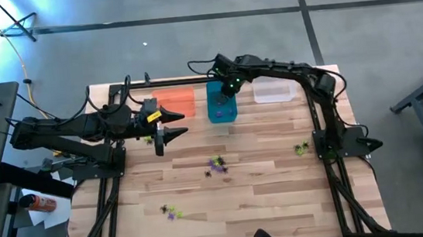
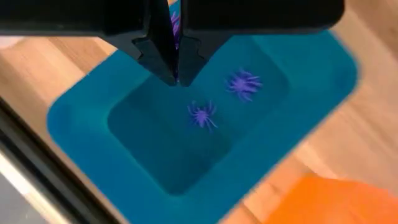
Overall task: Sort Halloween decoration
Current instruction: Put the purple spider toy into the blue bin
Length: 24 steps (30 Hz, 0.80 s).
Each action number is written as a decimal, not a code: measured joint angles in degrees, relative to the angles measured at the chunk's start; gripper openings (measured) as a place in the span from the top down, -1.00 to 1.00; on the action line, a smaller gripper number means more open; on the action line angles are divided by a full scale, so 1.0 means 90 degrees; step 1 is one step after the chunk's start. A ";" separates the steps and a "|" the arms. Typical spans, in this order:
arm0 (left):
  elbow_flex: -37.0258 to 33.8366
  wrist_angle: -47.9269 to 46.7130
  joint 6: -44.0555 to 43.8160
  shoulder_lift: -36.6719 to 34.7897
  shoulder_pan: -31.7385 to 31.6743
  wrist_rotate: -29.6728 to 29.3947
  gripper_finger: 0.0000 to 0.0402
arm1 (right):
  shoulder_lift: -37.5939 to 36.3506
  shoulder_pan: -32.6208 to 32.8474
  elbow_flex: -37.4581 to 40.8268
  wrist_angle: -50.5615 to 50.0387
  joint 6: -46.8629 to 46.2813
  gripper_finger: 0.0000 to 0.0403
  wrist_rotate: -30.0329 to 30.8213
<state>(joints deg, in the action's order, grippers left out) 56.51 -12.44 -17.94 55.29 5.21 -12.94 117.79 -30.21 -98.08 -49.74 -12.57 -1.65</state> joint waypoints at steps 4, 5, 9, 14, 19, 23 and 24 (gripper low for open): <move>0.0000 -0.0037 -0.0205 0.0000 0.0002 -0.0286 -0.13 | 0.0303 -0.0074 0.0000 0.0239 0.0001 1.00 -0.0012; 0.0000 -0.0037 -0.0256 0.0000 0.0000 -0.0366 -0.13 | 0.0369 -0.0083 -0.0003 0.0306 -0.0033 1.00 -0.0013; 0.0000 -0.0032 -0.0271 0.0000 0.0000 -0.0521 -0.13 | 0.0630 -0.0108 -0.0007 0.0379 -0.0130 1.00 -0.0070; 0.0000 -0.0027 -0.0275 0.0000 0.0000 -0.0521 -0.13 | 0.0856 -0.0106 -0.0007 0.0458 -0.0407 1.00 -0.0121; 0.0000 -0.0027 -0.0274 0.0000 0.0000 -0.0521 -0.13 | 0.1025 -0.0101 -0.0007 0.0574 -0.0617 1.00 -0.0134; 0.0000 -0.0027 -0.0250 0.0000 0.0000 -0.0519 -0.13 | 0.1054 -0.0100 -0.0014 0.0566 -0.0766 1.00 -0.0023; 0.0000 -0.0030 -0.0220 0.0000 0.0000 -0.0519 -0.13 | 0.1057 -0.0101 -0.0012 0.0564 -0.0768 1.00 -0.0014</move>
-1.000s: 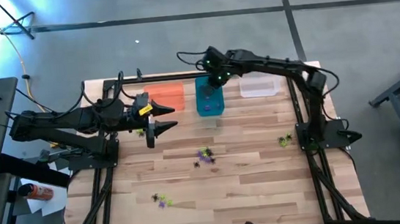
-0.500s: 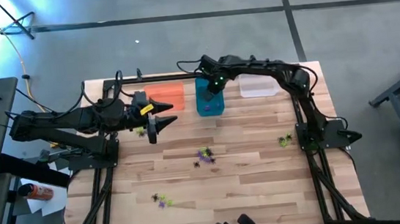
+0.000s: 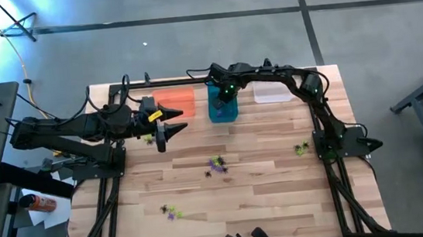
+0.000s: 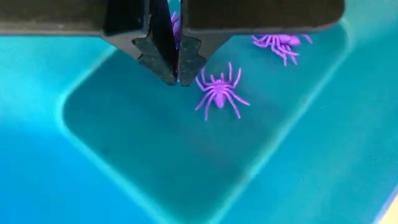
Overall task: Sort Halloween decoration
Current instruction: Put the purple spider toy into the blue bin
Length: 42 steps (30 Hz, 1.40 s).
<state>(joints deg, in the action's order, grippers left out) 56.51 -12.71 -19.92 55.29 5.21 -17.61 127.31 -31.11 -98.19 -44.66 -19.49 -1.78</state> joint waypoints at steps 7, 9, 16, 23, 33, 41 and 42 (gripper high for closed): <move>0.0000 0.0000 0.0002 0.0000 0.0000 0.0000 -0.13 | 0.0002 0.0002 0.0000 0.0011 0.0000 1.00 0.0004; 0.0000 0.0000 0.0002 0.0000 0.0000 0.0002 -0.13 | 0.0005 0.0002 0.0000 0.0012 -0.0001 1.00 0.0004; 0.0000 0.0000 0.0002 0.0000 0.0000 0.0005 -0.13 | 0.0010 0.0005 0.0000 0.0010 -0.0005 0.91 0.0006; 0.0002 0.0002 0.0002 0.0002 0.0000 0.0007 -0.13 | 0.0024 0.0002 0.0007 0.0027 0.0005 0.53 0.0184; 0.0002 0.0000 0.0000 0.0002 0.0000 0.0010 -0.13 | 0.0034 0.0002 -0.0296 -0.0018 0.0058 0.30 0.0184; 0.0005 -0.0003 -0.0001 0.0002 0.0000 0.0022 -0.13 | 0.0034 0.0002 -0.0763 -0.0421 0.0393 0.29 0.0267; 0.0004 -0.0005 -0.0003 0.0002 0.0001 0.0056 -0.13 | 0.0034 0.0002 -0.0878 -0.0544 0.0487 0.29 0.0314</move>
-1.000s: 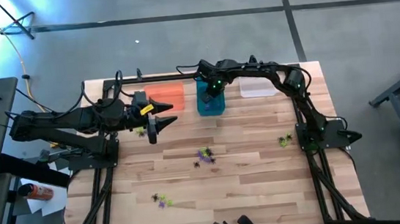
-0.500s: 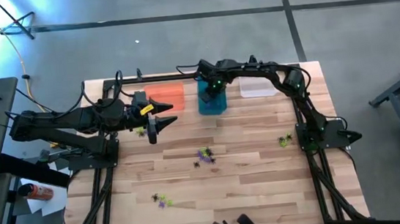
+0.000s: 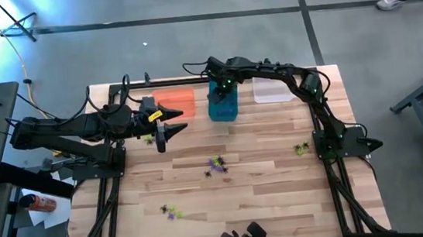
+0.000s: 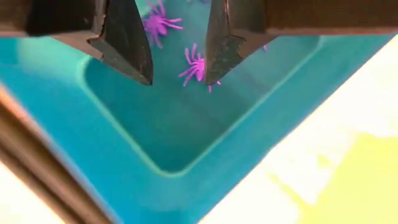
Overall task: Sort Halloween decoration
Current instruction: Put the purple spider toy into the blue bin
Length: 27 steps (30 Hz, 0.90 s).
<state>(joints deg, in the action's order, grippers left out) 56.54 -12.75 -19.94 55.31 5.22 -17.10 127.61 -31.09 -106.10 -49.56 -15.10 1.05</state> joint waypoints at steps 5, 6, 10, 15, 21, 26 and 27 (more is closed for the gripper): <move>0.0001 -0.0015 -0.0001 0.0000 0.0000 0.0014 -0.13 | 0.0000 -0.0005 -0.0742 -0.0597 0.0542 0.29 -0.0062; 0.0001 -0.0019 -0.0002 0.0000 0.0001 0.0017 -0.13 | 0.0000 -0.0005 -0.0901 -0.0677 0.0709 0.29 -0.0161; 0.0001 -0.0149 -0.0002 0.0000 -0.0001 0.0018 -0.13 | -0.0203 0.0068 -0.1245 -0.0824 0.1221 0.29 -0.0344; 0.0001 -0.0335 -0.0093 0.0000 -0.0001 0.0022 -0.13 | -0.0953 0.0151 -0.0736 -0.0696 0.1537 0.29 -0.0343; 0.0001 -0.0318 0.0038 0.0000 -0.0001 -0.0041 -0.13 | -0.2493 0.0209 0.1115 0.0559 0.1234 0.29 -0.0461; 0.0001 -0.0302 0.0325 0.0000 -0.0077 -0.0143 -0.13 | -0.4091 0.0460 0.3102 0.2228 0.0496 0.30 -0.0649; 0.0001 -0.0281 0.0362 0.0000 -0.0115 -0.0141 -0.13 | -0.4401 0.0541 0.3461 0.2583 0.0295 0.30 -0.0659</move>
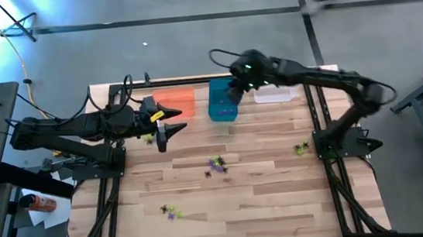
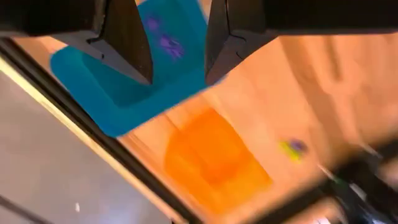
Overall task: Sort Halloween decoration
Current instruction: Put the purple spider toy into the blue bin
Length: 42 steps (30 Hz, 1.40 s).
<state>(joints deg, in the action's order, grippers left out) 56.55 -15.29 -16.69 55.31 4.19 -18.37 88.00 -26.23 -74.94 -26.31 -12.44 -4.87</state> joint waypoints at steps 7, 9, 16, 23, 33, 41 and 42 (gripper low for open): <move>0.0000 0.0228 0.0320 0.0000 -0.0352 0.0269 -0.13 | -0.1624 0.0992 0.1648 0.2613 -0.0508 0.30 -0.0047; 0.0000 0.0221 0.0429 0.0000 -0.0454 0.0586 -0.13 | -0.1802 0.1334 0.1826 0.3181 -0.0138 0.30 -0.0035; 0.0000 0.0458 0.0540 -0.0002 -0.0637 0.1691 -0.13 | -0.1745 0.2299 0.1809 0.3560 0.0847 0.30 0.0144; 0.0000 0.0628 0.0999 -0.0002 -0.0632 0.1587 -0.13 | -0.1731 0.2650 0.1798 0.3831 0.1093 0.30 0.0558; 0.0000 0.0581 0.0950 -0.0002 -0.0629 0.1114 -0.13 | -0.1740 0.2675 0.1793 0.3908 0.1405 0.30 0.0511; 0.0274 -0.0864 -0.0557 0.0178 -0.0629 0.0889 -0.13 | -0.1740 0.2621 0.1793 0.3908 0.1238 0.30 0.0912; 0.0365 -0.1307 -0.0660 0.0261 -0.0627 0.0763 -0.13 | -0.1740 0.2621 0.1793 0.3908 0.1180 0.30 0.1022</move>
<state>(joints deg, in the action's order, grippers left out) 59.84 -27.05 -22.63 57.66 -1.46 -11.50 72.34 -2.63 -58.81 8.86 -1.82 4.32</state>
